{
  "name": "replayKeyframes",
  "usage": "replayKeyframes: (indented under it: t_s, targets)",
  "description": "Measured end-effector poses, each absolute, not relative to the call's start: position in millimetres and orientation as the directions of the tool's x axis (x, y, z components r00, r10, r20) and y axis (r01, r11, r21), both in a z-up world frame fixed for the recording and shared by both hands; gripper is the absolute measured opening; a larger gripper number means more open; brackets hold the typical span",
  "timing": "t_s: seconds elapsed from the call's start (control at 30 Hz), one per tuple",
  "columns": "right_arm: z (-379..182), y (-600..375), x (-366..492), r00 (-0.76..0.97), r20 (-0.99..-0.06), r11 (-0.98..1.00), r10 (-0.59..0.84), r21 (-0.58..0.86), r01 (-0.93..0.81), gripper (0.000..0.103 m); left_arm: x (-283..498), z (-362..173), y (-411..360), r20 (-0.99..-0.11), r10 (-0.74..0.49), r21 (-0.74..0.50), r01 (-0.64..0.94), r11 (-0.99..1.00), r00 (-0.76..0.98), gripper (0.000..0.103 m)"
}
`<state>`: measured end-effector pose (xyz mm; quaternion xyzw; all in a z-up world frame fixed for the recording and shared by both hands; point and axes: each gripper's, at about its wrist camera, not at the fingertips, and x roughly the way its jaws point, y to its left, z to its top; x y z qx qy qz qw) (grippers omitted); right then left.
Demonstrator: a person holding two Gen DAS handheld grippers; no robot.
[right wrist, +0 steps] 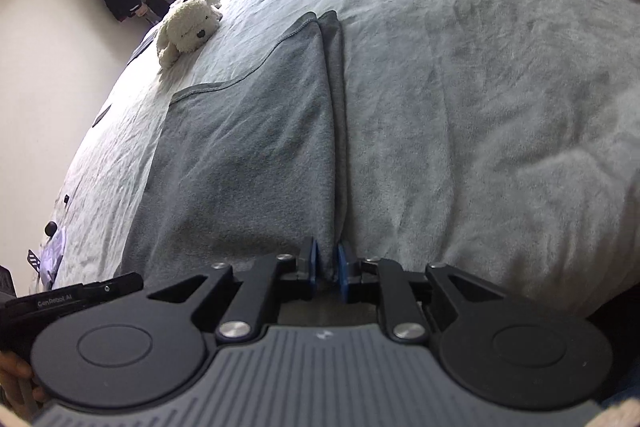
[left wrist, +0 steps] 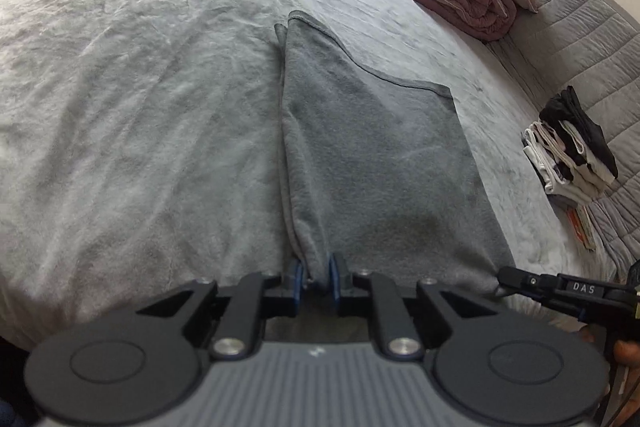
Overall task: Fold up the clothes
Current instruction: 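Open both grippers and move them back from the folded shirt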
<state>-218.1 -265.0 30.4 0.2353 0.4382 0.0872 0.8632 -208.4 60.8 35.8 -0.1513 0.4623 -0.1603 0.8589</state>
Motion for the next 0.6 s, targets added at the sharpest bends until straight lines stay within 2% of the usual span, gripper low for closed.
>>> replayKeyframes:
  t_s: [0.13,0.27,0.37,0.47,0.6]
  targets:
    - [45.9,-267.0,-218.1,0.654,-0.702,0.931,0.284,0.365,-0.012,0.017,-196.4,47.3,43.0,-0.721,-0.424,-0.365,0.22,0.905,0.548,0.018]
    - [56.5,-258.0,-206.9,0.672,-0.686,0.955,0.279,0.268,-0.123,0.017,-183.6,58.6,23.3,-0.694,-0.438,-0.317,0.304,0.898,0.572,0.018]
    - [63.2,-235.9,-190.6,0.663,-0.667,0.939,0.341,0.21,-0.272,0.017,-174.0,67.1,8.5,-0.672,-0.45,-0.277,0.364,0.889,0.588,0.025]
    - [62.3,-204.9,-168.8,0.639,-0.658,0.904,0.398,0.162,-0.397,0.017,-164.4,75.6,-6.4,-0.65,-0.463,-0.234,0.422,0.876,0.602,0.025]
    - [52.9,-173.4,-143.7,0.633,-0.655,0.872,0.413,0.084,-0.482,0.018,-140.6,57.8,-27.6,-0.654,-0.465,-0.202,0.455,0.867,0.596,0.025]
